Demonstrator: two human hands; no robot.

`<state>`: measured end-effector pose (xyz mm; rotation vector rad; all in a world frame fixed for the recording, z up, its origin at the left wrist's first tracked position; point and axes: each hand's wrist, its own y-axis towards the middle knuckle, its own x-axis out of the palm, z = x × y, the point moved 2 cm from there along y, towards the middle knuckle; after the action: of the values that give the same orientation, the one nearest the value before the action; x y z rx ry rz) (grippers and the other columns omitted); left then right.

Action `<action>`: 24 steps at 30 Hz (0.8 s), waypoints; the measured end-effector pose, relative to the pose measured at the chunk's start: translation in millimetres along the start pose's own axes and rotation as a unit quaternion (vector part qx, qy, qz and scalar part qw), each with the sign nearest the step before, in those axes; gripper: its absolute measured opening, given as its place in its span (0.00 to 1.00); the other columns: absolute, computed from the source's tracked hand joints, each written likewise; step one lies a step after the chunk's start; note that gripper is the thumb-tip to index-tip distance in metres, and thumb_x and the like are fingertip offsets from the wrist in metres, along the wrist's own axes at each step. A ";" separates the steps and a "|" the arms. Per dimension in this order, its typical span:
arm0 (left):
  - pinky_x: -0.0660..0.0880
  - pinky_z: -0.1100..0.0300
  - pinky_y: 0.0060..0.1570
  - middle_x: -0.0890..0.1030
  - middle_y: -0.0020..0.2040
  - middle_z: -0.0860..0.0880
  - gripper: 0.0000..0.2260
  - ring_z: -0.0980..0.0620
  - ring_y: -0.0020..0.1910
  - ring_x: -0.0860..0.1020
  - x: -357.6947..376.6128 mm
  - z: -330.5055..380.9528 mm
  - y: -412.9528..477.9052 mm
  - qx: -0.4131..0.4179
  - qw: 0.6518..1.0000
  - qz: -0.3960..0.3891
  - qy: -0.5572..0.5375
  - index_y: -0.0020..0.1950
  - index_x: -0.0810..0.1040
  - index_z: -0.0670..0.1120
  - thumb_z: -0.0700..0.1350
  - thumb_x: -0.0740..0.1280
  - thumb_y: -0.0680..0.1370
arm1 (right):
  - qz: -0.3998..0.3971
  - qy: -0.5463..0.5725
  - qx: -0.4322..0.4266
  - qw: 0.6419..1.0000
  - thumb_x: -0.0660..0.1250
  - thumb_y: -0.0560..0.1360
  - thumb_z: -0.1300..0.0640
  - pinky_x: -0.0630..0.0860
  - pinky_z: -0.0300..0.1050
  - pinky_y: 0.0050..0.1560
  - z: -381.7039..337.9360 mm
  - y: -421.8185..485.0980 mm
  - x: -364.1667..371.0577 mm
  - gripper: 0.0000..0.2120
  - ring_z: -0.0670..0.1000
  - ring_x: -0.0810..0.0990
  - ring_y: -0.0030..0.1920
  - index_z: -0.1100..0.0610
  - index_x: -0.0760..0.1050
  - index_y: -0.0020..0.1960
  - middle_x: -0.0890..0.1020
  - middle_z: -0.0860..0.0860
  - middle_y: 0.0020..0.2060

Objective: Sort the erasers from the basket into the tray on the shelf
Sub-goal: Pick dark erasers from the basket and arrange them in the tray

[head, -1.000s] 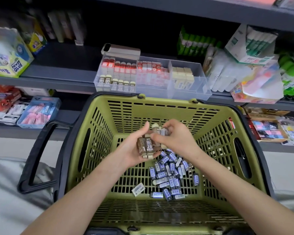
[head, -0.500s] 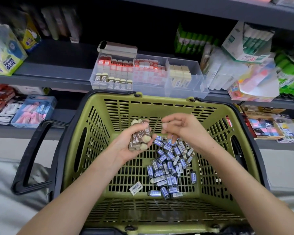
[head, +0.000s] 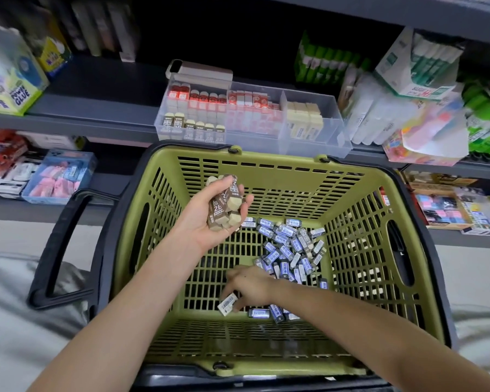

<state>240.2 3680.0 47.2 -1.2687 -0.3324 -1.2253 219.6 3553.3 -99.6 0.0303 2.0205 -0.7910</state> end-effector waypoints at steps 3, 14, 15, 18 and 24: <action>0.78 0.59 0.28 0.82 0.38 0.45 0.13 0.45 0.36 0.83 -0.3 0.3 -1.3 0.003 1.000 -0.001 -0.001 0.49 0.77 0.44 0.41 0.72 0.66 | 0.016 0.022 0.007 1.000 0.70 0.73 0.53 0.70 0.47 0.51 5.6 0.1 1.3 0.17 0.56 0.72 0.57 0.56 0.75 0.60 0.76 0.55 0.53; 0.78 0.59 0.27 0.82 0.35 0.45 0.08 0.45 0.33 0.83 4.8 1.9 -4.6 0.007 0.999 0.015 0.041 0.43 0.78 0.43 0.40 0.70 0.65 | 0.339 0.608 0.121 0.708 0.73 0.68 0.67 0.79 0.41 0.43 25.5 -94.3 -119.4 0.16 0.50 0.81 0.41 0.57 0.76 0.53 0.82 0.57 0.45; 0.78 0.59 0.26 0.82 0.35 0.44 0.08 0.45 0.32 0.83 7.5 4.0 -5.1 0.010 0.999 0.015 0.043 0.43 0.78 0.42 0.40 0.70 0.65 | 0.371 0.624 0.118 0.677 0.74 0.65 0.65 0.78 0.38 0.42 28.4 -108.4 -136.2 0.17 0.49 0.82 0.40 0.58 0.76 0.53 0.83 0.55 0.44; 0.78 0.58 0.25 0.82 0.35 0.43 0.07 0.44 0.32 0.82 22.0 13.9 -6.6 0.021 0.999 0.003 0.039 0.42 0.78 0.41 0.39 0.70 0.66 | 0.477 0.606 0.113 0.627 0.74 0.63 0.60 0.79 0.37 0.43 44.6 -144.9 -181.2 0.18 0.47 0.82 0.39 0.61 0.78 0.51 0.85 0.52 0.41; 0.79 0.58 0.26 0.82 0.35 0.43 0.03 0.44 0.32 0.83 63.4 36.8 -4.1 0.063 0.995 -0.006 0.079 0.34 0.82 0.39 0.39 0.71 0.64 | 0.648 0.279 0.224 0.673 0.70 0.73 0.57 0.75 0.33 0.45 88.2 -169.4 -245.3 0.09 0.39 0.79 0.42 0.53 0.80 0.53 0.82 0.42 0.42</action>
<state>276.5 3679.7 111.0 -1.0574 -0.2984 -1.2866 370.5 3440.1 147.4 1.9634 1.6107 -0.2547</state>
